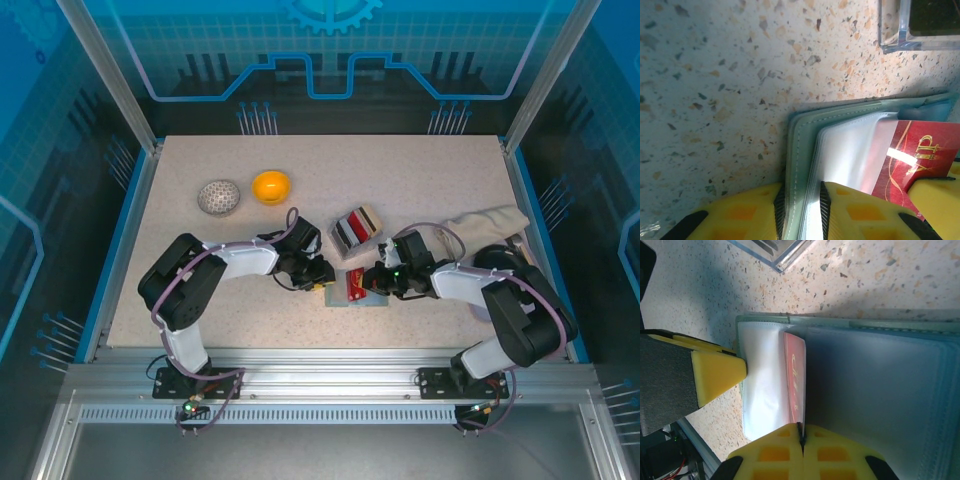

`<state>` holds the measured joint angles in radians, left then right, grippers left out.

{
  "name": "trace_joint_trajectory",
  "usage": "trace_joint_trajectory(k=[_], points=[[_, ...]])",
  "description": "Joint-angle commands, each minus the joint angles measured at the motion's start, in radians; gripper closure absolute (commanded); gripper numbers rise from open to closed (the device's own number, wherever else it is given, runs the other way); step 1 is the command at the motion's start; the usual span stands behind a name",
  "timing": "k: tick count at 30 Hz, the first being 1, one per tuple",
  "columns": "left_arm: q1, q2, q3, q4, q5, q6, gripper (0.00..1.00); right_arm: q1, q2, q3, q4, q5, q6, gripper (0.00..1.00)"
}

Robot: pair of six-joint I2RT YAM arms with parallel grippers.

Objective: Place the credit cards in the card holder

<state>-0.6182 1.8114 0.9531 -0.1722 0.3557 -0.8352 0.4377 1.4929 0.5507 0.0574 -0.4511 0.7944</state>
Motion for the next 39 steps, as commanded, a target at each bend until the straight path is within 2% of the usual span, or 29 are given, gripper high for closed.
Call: trace_joint_trajectory(k=[1, 17, 21, 24, 28, 39], points=[[-0.018, 0.04, 0.004, -0.013, 0.026, 0.01, 0.72, 0.008, 0.027, -0.021, 0.01, 0.0, 0.026, 0.99], [-0.02, 0.039, 0.003, -0.009, 0.019, 0.004, 0.72, 0.084, 0.073, 0.069, -0.004, 0.029, 0.058, 0.89], [-0.02, 0.036, -0.001, -0.01, 0.015, 0.007, 0.73, 0.079, 0.055, 0.108, -0.135, 0.077, -0.004, 0.81], [-0.02, 0.037, -0.003, -0.01, 0.015, 0.008, 0.73, 0.075, 0.032, 0.123, -0.208, 0.118, -0.035, 0.71], [-0.02, 0.04, -0.003, -0.004, 0.017, 0.006, 0.73, 0.073, 0.047, 0.151, -0.252, 0.129, -0.064, 0.68], [-0.021, 0.04, -0.003, -0.004, 0.021, 0.006, 0.73, 0.076, 0.145, 0.199, -0.207, 0.053, -0.07, 0.82]])
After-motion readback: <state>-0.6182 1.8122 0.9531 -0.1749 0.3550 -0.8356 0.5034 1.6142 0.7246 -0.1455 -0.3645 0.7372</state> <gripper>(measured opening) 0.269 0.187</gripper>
